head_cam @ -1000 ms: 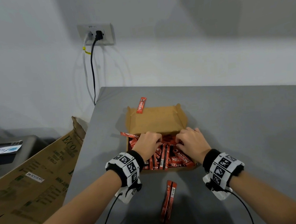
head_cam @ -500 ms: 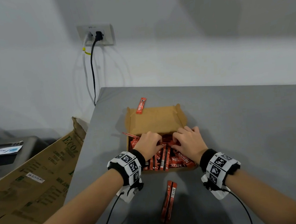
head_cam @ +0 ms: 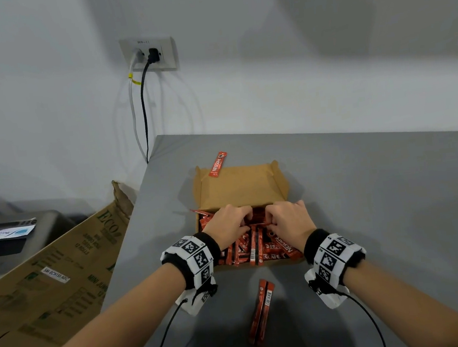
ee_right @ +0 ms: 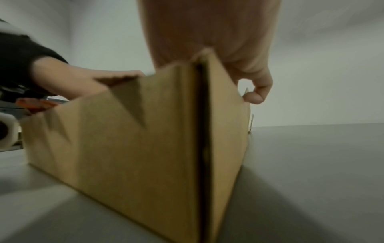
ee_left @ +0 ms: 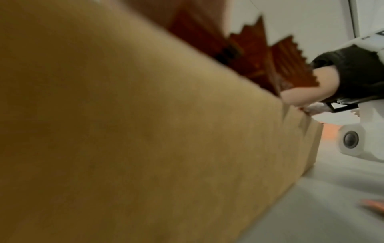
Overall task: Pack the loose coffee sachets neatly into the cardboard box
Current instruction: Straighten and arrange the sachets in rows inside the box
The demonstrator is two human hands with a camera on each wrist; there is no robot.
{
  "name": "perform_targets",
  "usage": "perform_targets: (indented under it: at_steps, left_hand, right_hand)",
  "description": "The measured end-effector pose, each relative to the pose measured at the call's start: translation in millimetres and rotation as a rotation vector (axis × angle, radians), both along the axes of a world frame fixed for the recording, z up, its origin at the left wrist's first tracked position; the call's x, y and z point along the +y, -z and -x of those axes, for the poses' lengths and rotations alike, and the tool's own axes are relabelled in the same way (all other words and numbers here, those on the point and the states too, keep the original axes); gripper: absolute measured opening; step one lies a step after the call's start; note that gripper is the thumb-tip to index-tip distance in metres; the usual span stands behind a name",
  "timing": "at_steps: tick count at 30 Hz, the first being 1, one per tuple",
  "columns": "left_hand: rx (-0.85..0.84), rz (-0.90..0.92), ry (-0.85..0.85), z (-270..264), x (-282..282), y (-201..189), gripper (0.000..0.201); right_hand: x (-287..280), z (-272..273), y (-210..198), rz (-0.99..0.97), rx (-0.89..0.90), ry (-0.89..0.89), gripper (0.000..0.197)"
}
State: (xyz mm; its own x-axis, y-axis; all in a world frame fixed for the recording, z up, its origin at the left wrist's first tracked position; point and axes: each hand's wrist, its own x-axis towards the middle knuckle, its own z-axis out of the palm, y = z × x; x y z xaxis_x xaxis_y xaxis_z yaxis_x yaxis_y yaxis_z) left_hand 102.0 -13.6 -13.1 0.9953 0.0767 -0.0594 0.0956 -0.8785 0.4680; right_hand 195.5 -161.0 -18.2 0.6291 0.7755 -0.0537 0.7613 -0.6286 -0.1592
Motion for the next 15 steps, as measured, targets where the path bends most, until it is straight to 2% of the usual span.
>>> perform_targets:
  at_steps: [7,10,12,15]
  left_hand:
    - [0.011,-0.083,-0.062,-6.5,-6.1,0.2,0.010]
    - [0.017,-0.076,-0.090,-8.2,-5.6,1.9,0.009]
    - [0.027,-0.082,-0.094,-8.9,-5.0,2.9,0.008]
    - [0.039,-0.075,-0.103,-10.1,-4.5,3.5,0.009]
  right_hand:
    - [-4.2,-3.9,-4.0,-0.006,0.076,0.012,0.020]
    - [-7.1,-1.1,-11.2,-0.023,0.015,-0.021,0.020]
    - [-9.7,2.2,-14.1,-0.062,-0.063,-0.116,0.026]
    - [-11.7,6.7,-14.2,0.004,-0.008,-0.321,0.032]
